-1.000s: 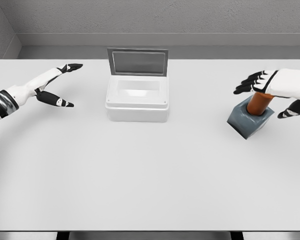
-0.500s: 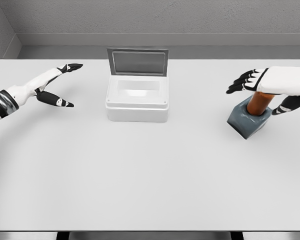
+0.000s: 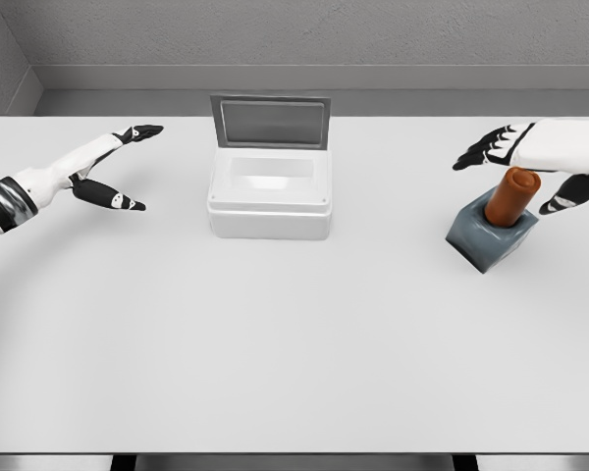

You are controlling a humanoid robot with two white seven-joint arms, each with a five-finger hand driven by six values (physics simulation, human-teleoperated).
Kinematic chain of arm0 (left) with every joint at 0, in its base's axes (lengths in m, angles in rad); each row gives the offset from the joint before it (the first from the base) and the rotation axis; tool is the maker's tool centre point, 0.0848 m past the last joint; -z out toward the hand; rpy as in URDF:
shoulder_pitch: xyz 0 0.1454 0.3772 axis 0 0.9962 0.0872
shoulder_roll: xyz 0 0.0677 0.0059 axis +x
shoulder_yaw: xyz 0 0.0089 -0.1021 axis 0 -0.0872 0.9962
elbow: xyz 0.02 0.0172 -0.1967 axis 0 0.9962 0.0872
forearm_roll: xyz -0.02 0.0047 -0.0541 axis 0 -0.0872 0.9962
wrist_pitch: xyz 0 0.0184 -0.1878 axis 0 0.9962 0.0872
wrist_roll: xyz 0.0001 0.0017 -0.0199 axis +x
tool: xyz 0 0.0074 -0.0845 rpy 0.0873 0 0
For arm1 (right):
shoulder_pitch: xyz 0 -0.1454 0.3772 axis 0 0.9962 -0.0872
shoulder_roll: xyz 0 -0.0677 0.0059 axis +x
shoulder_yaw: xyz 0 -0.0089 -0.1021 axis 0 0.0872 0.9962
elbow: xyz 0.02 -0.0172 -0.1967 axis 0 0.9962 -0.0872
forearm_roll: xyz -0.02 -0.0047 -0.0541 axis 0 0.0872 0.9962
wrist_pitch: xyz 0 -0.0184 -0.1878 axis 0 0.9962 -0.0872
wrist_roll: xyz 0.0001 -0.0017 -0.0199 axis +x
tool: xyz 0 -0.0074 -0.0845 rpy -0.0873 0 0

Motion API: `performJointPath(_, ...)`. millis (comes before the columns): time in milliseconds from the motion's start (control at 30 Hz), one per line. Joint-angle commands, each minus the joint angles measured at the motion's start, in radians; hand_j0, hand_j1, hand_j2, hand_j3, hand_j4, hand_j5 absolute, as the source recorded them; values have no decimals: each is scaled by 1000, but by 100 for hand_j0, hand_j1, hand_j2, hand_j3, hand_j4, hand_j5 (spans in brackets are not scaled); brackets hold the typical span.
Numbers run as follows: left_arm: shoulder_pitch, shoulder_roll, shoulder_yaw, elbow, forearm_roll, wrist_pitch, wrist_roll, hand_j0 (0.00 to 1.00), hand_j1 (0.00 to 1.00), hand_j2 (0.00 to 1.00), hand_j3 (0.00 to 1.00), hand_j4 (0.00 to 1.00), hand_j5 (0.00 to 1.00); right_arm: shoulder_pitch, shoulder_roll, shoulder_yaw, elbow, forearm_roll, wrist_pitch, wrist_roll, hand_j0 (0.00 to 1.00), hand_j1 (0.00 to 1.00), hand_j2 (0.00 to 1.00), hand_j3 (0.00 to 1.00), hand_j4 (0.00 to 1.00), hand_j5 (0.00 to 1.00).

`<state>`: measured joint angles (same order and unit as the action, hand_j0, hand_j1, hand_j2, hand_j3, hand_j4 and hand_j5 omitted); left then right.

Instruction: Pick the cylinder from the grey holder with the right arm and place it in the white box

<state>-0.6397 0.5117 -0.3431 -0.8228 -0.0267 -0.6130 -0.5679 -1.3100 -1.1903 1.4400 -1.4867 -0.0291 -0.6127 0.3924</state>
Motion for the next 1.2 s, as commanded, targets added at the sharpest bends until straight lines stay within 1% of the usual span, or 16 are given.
performJointPath(0, 0, 1, 1, -1, 7, 2, 0, 100, 100, 100, 100, 100, 100, 0, 9, 2, 26, -5, 2, 8, 100, 100, 100, 100, 100, 100)
performJointPath(67, 0, -1, 1, 1, 7, 2, -1, 100, 100, 100, 100, 100, 100, 2, 20, 2, 34, -5, 2, 17, 100, 100, 100, 100, 100, 100)
performJointPath(200, 0, -1, 1, 1, 7, 2, 0, 100, 100, 100, 100, 100, 100, 3, 20, 2, 42, -6, 2, 19, 100, 100, 100, 100, 100, 100)
performJointPath(233, 0, -1, 1, 1, 7, 2, 0, 100, 100, 100, 100, 100, 100, 5, 23, 2, 71, -6, 2, 20, 100, 100, 100, 100, 100, 100)
performJointPath(333, 0, -2, 1, 1, 7, 2, 0, 100, 100, 100, 100, 100, 100, 14, 31, 2, 79, -8, 2, 20, 100, 100, 100, 100, 100, 100)
performJointPath(433, 0, -4, 1, 1, 7, 2, -1, 100, 100, 100, 100, 100, 100, 21, 51, -1, 121, -12, 2, 19, 100, 100, 100, 100, 100, 100)
performJointPath(567, 0, -4, 1, 1, 7, 2, 0, 100, 100, 100, 100, 100, 100, 23, 51, 0, 128, -43, 2, 17, 100, 100, 100, 100, 100, 100)
performJointPath(700, 0, -2, 1, 1, 7, 2, -1, 100, 100, 100, 100, 100, 100, 41, 54, 2, 154, -77, 2, 17, 100, 100, 100, 100, 100, 100)
performJointPath(733, 0, -2, 1, 1, 7, 2, 0, 100, 100, 100, 100, 100, 100, 43, 70, 5, 158, -75, 2, 17, 100, 100, 100, 100, 100, 100)
performJointPath(800, 0, -2, 1, 1, 7, 2, 0, 100, 100, 100, 100, 100, 100, 40, 74, 7, 177, -77, 2, 17, 100, 100, 100, 100, 100, 100)
performJointPath(967, 0, -2, 1, 1, 7, 2, 0, 100, 100, 100, 100, 100, 100, 37, 77, 8, 177, -75, 2, 19, 100, 100, 100, 100, 100, 100)
performJointPath(1000, 0, -2, 1, 1, 7, 2, 0, 100, 100, 100, 100, 100, 100, 37, 98, 7, 177, -74, 2, 20, 100, 100, 100, 100, 100, 100)
performJointPath(1033, 0, -2, 1, 1, 7, 2, 0, 100, 100, 100, 100, 100, 100, 37, 101, 8, 177, -74, 2, 34, 100, 100, 100, 100, 100, 100)
performJointPath(1167, 0, -1, 1, 1, 7, 2, 0, 100, 100, 100, 100, 100, 100, 37, 109, 8, 177, -72, 2, 37, 100, 100, 100, 100, 100, 100)
